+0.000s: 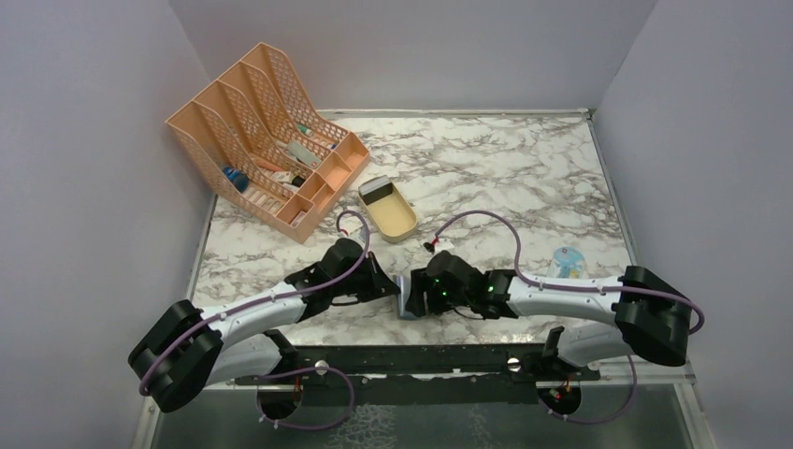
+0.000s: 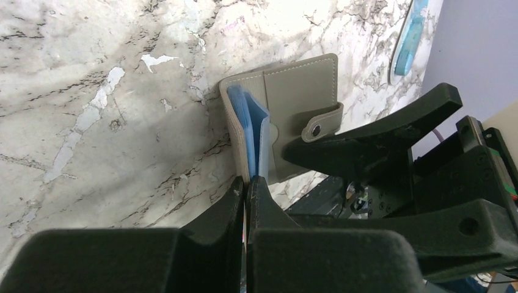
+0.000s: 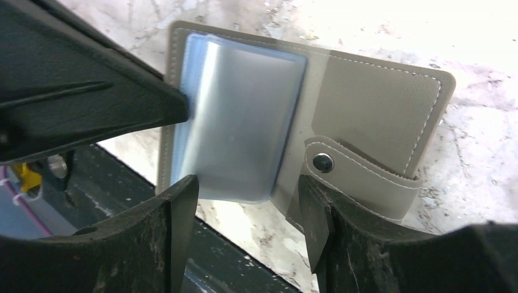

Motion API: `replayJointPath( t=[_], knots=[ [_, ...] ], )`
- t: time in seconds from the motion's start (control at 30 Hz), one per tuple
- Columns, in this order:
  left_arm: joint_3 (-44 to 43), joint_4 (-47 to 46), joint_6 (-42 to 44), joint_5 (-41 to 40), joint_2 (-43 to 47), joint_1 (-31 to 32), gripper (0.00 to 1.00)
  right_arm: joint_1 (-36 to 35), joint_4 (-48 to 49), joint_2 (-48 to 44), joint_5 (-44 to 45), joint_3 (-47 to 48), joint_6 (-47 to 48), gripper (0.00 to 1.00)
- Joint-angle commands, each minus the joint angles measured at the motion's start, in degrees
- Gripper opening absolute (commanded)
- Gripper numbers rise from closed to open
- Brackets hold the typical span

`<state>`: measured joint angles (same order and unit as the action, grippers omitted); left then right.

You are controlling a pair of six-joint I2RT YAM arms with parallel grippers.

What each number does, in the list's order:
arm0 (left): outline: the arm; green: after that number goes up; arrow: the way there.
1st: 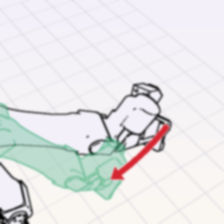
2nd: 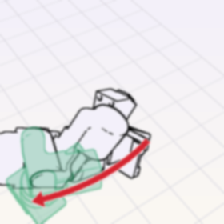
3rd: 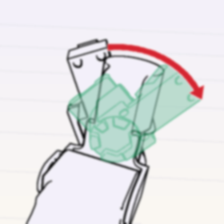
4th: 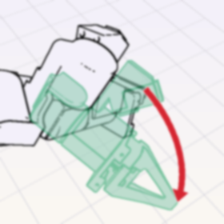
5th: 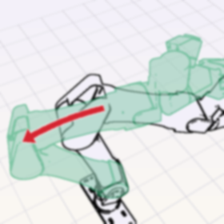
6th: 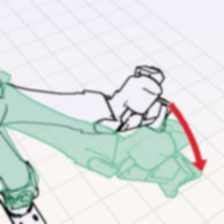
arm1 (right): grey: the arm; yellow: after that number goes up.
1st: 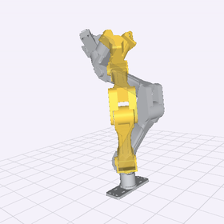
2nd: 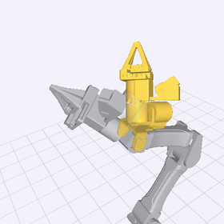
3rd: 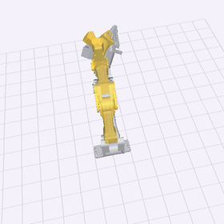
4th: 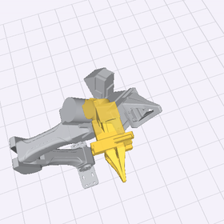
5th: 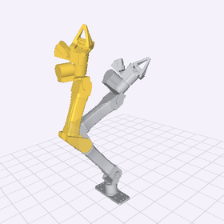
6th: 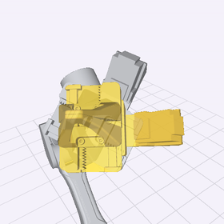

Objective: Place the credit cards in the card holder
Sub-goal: Open the card holder at the center of the board.

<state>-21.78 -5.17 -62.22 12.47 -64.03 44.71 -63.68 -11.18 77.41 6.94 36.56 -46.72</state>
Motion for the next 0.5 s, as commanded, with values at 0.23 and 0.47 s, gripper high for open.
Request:
replayJointPath(
  t=[0.23,0.47],
  knots=[
    [1.7,-2.7,0.24,1.66,1.89,-0.32,0.0,0.22,7.2,-1.91,-3.89,-0.77,-1.95,0.65],
    [1.89,-2.66,0.06,1.68,2.23,-0.32,0.0,0.23,7.2,0.54,-2.27,-0.64,-2.09,0.63]
  ],
)
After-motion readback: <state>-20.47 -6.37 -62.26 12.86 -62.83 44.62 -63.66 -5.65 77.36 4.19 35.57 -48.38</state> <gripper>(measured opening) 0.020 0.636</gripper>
